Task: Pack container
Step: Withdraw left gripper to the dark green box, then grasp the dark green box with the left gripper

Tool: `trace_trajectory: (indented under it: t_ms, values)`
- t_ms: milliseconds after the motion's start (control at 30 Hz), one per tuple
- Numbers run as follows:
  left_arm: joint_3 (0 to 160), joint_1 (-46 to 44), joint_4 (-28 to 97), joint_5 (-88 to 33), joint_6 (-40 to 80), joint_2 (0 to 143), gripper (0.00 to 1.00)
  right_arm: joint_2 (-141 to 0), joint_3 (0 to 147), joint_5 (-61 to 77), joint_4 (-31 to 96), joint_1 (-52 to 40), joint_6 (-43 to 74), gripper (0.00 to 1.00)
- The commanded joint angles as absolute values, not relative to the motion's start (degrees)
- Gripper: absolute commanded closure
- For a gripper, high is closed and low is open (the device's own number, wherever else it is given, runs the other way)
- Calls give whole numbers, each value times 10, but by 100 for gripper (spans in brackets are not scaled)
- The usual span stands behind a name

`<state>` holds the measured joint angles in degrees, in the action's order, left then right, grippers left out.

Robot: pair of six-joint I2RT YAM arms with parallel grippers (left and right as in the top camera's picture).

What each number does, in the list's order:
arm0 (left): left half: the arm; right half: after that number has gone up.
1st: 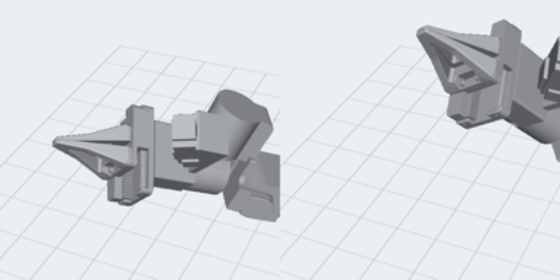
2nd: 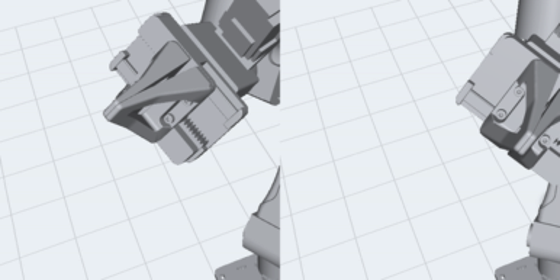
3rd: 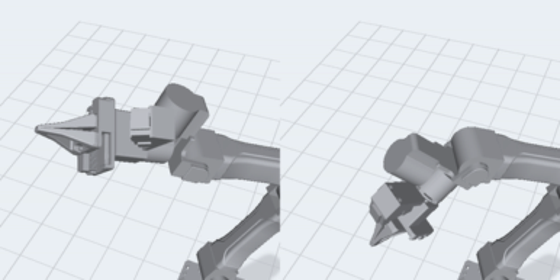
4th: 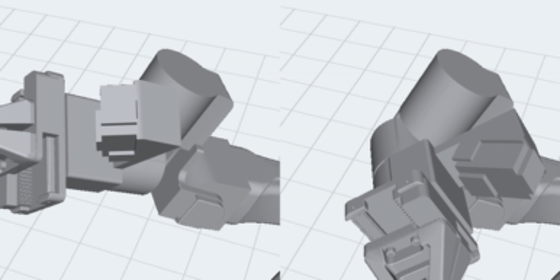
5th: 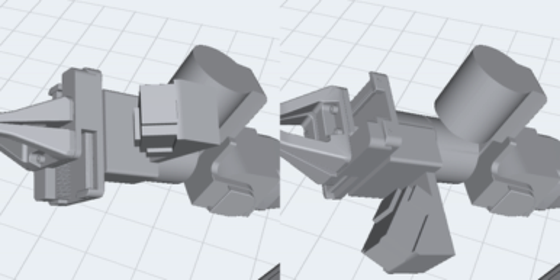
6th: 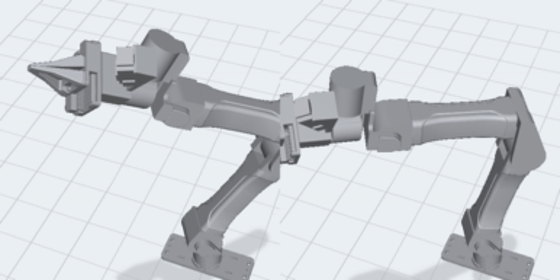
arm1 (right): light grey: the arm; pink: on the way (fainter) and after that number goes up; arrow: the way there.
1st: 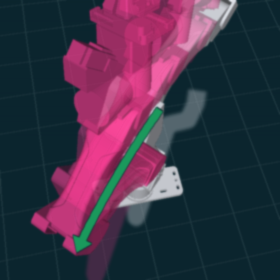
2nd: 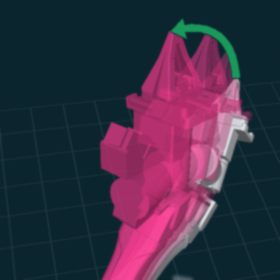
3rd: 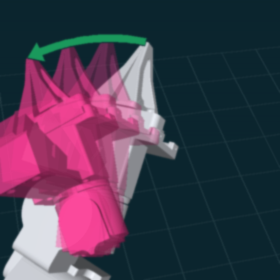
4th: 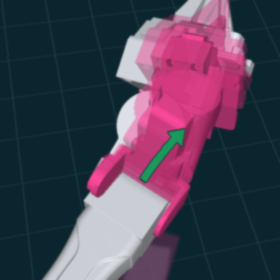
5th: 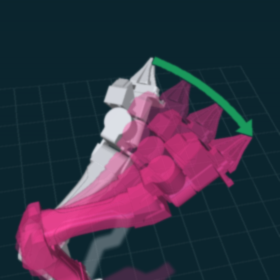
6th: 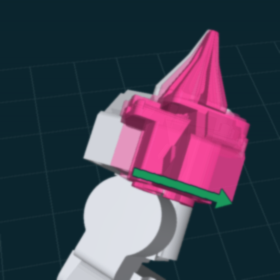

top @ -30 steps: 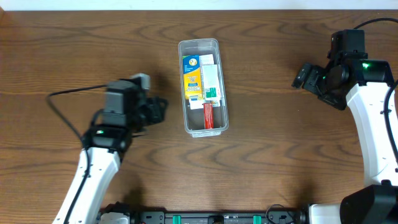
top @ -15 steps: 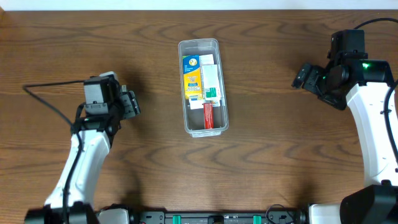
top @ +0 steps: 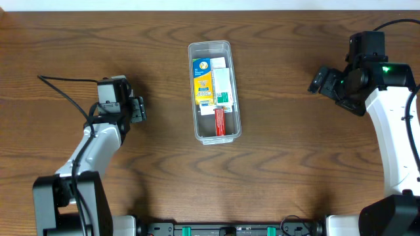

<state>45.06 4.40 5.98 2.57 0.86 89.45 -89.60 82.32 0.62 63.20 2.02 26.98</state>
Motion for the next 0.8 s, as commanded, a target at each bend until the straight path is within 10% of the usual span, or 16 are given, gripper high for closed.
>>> trace_trajectory:
  t_ms: [0, 300, 767]
  values:
    - [465, 45, 48, 35, -4, 904, 22, -891, 825, 7, 632, 24, 274, 1]
    - [465, 45, 22, 35, -7, 905, 49, -891, 825, 7, 632, 24, 274, 1]
    - [465, 44, 25, 19, -15, 908, 50, -891, 825, 7, 632, 24, 274, 1]
